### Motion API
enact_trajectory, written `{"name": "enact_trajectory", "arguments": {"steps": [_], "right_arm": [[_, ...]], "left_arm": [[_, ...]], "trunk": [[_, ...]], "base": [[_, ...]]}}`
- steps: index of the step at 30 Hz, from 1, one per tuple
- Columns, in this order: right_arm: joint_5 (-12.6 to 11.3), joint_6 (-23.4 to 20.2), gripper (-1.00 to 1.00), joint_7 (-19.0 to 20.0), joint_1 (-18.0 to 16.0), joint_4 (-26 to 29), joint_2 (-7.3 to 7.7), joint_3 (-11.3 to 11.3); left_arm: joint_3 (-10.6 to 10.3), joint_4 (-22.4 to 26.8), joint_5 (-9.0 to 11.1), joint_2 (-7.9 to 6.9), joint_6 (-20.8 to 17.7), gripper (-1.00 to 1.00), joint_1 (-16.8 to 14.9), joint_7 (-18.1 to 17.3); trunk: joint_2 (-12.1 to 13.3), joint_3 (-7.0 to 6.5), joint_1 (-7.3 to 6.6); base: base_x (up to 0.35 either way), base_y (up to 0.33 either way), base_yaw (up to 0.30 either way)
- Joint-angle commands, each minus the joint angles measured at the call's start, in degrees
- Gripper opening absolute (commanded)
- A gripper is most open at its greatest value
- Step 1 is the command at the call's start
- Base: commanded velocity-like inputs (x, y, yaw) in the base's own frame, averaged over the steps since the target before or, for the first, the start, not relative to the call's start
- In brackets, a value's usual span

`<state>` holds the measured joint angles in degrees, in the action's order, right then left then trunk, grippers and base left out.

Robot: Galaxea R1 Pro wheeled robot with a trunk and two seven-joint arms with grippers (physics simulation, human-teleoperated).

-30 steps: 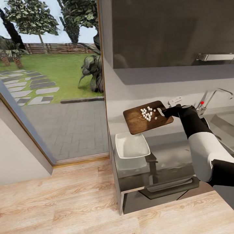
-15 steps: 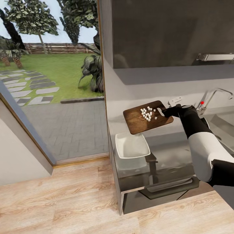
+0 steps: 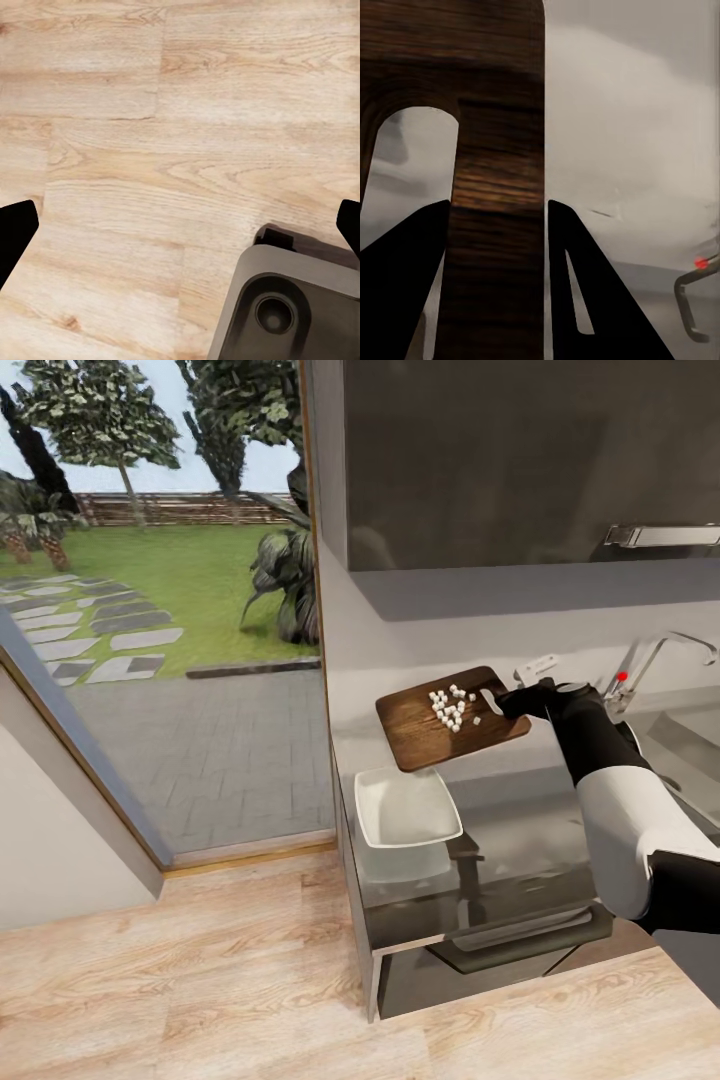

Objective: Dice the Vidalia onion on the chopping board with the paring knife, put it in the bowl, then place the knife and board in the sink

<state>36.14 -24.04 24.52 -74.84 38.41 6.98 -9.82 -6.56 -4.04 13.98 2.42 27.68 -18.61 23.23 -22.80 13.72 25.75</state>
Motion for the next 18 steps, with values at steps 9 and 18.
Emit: {"name": "enact_trajectory", "arguments": {"steps": [9,18], "right_arm": [[0.84,1.77,-1.0,0.27,-0.04,0.44,-0.28,-0.17],[1.08,2.29,-1.0,0.21,-0.04,0.76,-0.15,-0.29]], "left_arm": [[-0.48,-0.25,0.43,0.17,0.34,1.0,-0.12,0.06],[-0.5,-0.26,0.43,0.22,0.32,1.0,-0.12,0.06]], "trunk": [[-0.12,0.11,0.03],[-0.12,0.11,0.03]], "base": [[0.0,0.0,0.0],[0.0,0.0,0.0]]}}
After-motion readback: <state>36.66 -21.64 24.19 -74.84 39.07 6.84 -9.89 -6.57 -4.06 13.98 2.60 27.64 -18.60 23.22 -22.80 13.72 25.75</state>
